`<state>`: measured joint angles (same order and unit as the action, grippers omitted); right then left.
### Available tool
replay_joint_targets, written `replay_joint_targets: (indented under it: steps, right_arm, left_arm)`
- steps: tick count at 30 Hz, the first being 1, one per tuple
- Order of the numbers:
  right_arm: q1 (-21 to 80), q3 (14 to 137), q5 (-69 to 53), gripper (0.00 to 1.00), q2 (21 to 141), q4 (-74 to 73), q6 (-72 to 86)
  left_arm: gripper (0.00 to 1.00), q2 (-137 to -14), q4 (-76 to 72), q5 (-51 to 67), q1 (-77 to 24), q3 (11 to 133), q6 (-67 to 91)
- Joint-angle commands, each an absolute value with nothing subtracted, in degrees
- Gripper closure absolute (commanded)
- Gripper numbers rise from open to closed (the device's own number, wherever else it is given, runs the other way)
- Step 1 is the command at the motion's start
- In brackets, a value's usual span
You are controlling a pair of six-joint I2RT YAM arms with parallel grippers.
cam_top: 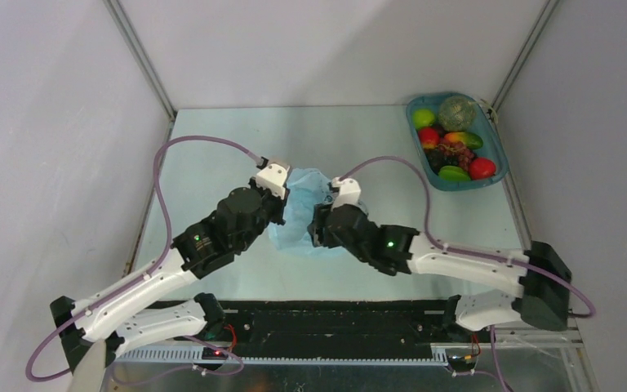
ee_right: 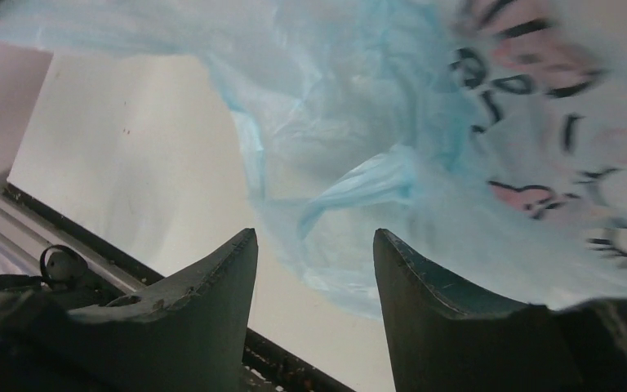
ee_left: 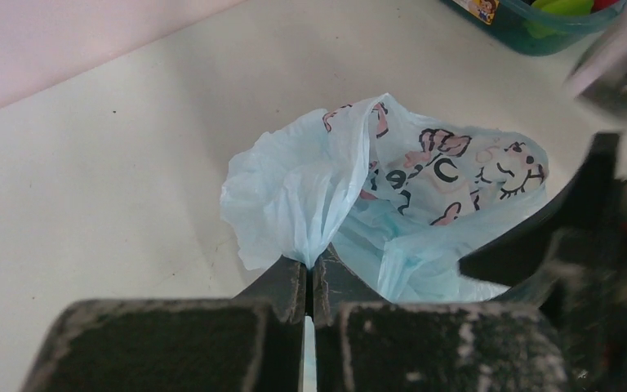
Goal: Place the fake fruits into the plastic bag and tie a complex knot
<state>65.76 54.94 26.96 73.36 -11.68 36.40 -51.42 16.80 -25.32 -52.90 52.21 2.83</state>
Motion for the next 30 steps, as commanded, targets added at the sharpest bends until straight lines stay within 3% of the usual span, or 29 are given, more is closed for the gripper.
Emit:
replay_joint_targets:
  steps: [1,10,21,30]
  right_arm:
    - [67.63,61.98,30.16,0.42,79.76,-9.26,40.46]
    - [64.37,65.17,30.05,0.45,90.57,-17.61,44.74]
    - [59.51,65.26,29.33,0.42,95.33,-20.56,46.76]
    - [58.94,65.25,35.79,0.48,96.9,-21.8,42.86]
  left_arm:
    - [1.0,-49.59,12.96,-27.02,-52.52,51.85,4.5]
    - [1.0,-47.39,11.3,-29.78,-52.53,50.36,3.69]
    - [1.0,-47.12,10.6,-29.41,-52.48,49.75,3.83]
    - [1.0,-47.85,10.64,-31.74,-52.49,49.74,2.98]
